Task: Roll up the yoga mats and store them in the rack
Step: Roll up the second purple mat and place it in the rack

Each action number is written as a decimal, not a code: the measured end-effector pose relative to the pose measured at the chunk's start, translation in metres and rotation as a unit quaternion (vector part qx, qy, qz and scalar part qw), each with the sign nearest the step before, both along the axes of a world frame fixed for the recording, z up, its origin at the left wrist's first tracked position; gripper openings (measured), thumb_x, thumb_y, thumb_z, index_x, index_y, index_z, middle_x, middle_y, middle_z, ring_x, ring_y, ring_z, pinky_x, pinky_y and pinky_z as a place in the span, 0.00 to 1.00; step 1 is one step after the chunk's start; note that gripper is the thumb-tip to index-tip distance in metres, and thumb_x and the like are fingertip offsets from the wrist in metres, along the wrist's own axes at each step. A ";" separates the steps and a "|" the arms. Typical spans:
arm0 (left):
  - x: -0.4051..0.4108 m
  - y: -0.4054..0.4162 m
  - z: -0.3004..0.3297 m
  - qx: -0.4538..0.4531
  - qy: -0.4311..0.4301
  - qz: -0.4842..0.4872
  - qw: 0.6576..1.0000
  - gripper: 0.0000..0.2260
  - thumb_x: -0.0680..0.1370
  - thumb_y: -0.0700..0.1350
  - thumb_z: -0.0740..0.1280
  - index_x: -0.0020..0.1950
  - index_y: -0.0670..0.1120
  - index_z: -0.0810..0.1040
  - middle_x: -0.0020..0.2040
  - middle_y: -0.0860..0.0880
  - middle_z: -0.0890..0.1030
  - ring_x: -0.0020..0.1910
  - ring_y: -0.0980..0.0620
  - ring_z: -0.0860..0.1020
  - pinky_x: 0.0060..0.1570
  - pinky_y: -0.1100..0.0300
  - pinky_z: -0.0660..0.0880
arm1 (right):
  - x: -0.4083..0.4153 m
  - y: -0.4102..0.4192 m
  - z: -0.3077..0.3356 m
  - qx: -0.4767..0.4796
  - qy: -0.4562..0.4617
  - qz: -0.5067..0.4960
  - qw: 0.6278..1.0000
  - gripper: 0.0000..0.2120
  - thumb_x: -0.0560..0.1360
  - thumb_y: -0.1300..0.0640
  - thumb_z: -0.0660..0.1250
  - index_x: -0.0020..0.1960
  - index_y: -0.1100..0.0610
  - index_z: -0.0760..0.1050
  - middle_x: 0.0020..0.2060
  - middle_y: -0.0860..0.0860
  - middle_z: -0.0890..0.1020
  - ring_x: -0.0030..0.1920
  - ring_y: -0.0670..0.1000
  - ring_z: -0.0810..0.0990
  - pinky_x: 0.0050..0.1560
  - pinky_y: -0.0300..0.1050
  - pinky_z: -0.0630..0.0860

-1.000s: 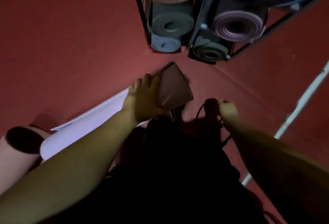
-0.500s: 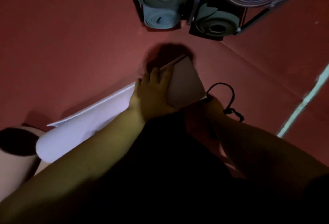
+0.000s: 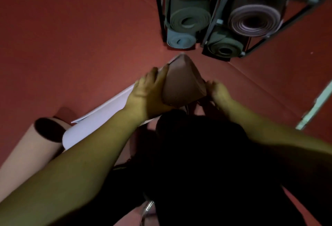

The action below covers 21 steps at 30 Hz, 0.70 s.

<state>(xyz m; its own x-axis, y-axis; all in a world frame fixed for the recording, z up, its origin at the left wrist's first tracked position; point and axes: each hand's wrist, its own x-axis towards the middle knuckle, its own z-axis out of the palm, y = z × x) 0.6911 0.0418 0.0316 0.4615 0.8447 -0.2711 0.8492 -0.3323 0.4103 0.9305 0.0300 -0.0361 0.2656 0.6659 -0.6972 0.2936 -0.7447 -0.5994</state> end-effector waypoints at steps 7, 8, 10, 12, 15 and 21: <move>-0.059 -0.029 0.105 0.027 -0.106 0.107 0.988 0.55 0.60 0.61 0.78 0.80 0.47 0.53 0.73 0.47 0.63 0.70 0.45 0.65 0.67 0.50 0.67 | -0.065 0.061 0.160 0.188 0.144 0.079 0.968 0.05 0.78 0.59 0.64 0.45 0.55 0.77 0.39 0.49 0.80 0.41 0.47 0.76 0.43 0.41 0.73; -0.072 -0.039 0.125 0.049 -0.136 0.125 0.982 0.55 0.59 0.59 0.79 0.79 0.47 0.55 0.73 0.48 0.63 0.71 0.47 0.65 0.68 0.49 0.67 | -0.079 0.061 0.187 0.212 0.147 0.115 0.959 0.07 0.78 0.60 0.64 0.43 0.54 0.77 0.38 0.49 0.79 0.41 0.47 0.76 0.43 0.41 0.72; -0.089 -0.053 0.147 0.070 -0.190 0.158 0.966 0.55 0.59 0.56 0.82 0.78 0.48 0.56 0.75 0.50 0.63 0.74 0.51 0.64 0.70 0.50 0.66 | -0.101 0.062 0.228 0.252 0.104 0.167 0.948 0.07 0.78 0.59 0.65 0.41 0.52 0.76 0.37 0.48 0.78 0.38 0.47 0.74 0.42 0.42 0.71; -0.110 -0.080 0.173 0.088 -0.236 0.204 0.946 0.56 0.59 0.55 0.84 0.78 0.52 0.54 0.76 0.53 0.61 0.74 0.55 0.63 0.69 0.57 0.65 | -0.134 0.051 0.278 0.294 0.070 0.222 0.927 0.05 0.77 0.57 0.66 0.42 0.51 0.76 0.36 0.48 0.79 0.37 0.47 0.73 0.41 0.44 0.70; -0.131 -0.119 0.196 0.096 -0.293 0.271 0.912 0.55 0.59 0.53 0.84 0.74 0.63 0.50 0.75 0.56 0.62 0.71 0.60 0.65 0.63 0.67 0.63 | -0.176 0.028 0.333 0.327 0.063 0.282 0.900 0.04 0.77 0.56 0.65 0.43 0.50 0.75 0.37 0.50 0.77 0.36 0.49 0.72 0.37 0.44 0.68; -0.162 -0.183 0.199 0.022 -0.361 0.343 0.867 0.55 0.58 0.65 0.78 0.74 0.61 0.45 0.70 0.64 0.62 0.69 0.60 0.67 0.60 0.62 0.67 | -0.246 -0.028 0.355 0.377 -0.040 0.389 0.840 0.04 0.80 0.55 0.63 0.53 0.51 0.75 0.38 0.45 0.77 0.39 0.48 0.75 0.39 0.42 0.65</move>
<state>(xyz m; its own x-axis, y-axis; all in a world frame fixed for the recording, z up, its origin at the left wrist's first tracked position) 0.5287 -0.1413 0.2305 -0.1170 0.9898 -0.0816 0.3801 0.1205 0.9171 0.6850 0.0023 0.3189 -0.4286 0.9035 -0.0007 0.5778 0.2735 -0.7690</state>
